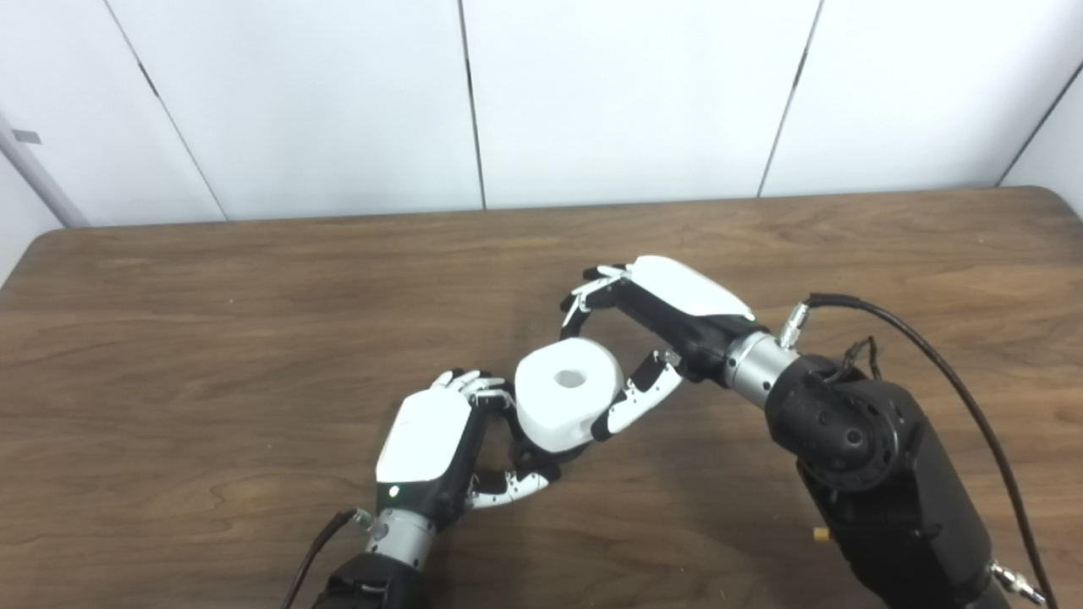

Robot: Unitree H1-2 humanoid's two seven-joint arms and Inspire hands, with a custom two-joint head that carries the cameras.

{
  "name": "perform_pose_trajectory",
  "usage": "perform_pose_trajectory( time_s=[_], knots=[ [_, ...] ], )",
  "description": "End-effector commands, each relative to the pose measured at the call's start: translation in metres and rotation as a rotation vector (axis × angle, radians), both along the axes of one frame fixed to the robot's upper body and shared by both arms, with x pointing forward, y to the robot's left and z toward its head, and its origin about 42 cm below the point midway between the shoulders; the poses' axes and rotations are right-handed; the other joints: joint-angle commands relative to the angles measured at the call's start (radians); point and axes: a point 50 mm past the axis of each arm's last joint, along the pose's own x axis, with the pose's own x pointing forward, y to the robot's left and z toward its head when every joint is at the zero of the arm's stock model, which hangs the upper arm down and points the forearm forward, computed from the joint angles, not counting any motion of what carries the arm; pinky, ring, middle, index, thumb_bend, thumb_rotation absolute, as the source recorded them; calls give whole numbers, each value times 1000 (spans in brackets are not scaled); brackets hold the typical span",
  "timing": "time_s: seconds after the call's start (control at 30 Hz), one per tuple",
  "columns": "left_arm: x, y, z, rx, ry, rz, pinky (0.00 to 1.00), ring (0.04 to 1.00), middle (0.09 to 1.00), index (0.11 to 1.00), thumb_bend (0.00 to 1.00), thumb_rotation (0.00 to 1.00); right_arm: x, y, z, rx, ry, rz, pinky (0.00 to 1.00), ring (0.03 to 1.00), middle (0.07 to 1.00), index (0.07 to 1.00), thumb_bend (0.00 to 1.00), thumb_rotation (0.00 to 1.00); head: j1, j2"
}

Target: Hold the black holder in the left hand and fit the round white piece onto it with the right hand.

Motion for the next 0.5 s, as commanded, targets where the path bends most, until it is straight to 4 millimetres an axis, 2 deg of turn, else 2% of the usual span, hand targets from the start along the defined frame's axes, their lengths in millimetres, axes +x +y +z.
perform_pose_trajectory(
  time_s=[0.0, 0.47],
  knots=[
    [-2, -6, -6, 33, 37, -31, 924, 864, 775, 487, 521, 48, 1, 1, 13, 15, -72, 12, 1000, 954, 814, 482, 525, 136, 1, 0],
    [-3, -8, -6, 27, 35, -31, 916, 861, 773, 487, 520, 48, 0, 2, 9, 18, -65, 14, 1000, 952, 815, 482, 525, 137, 13, 0]
  ],
)
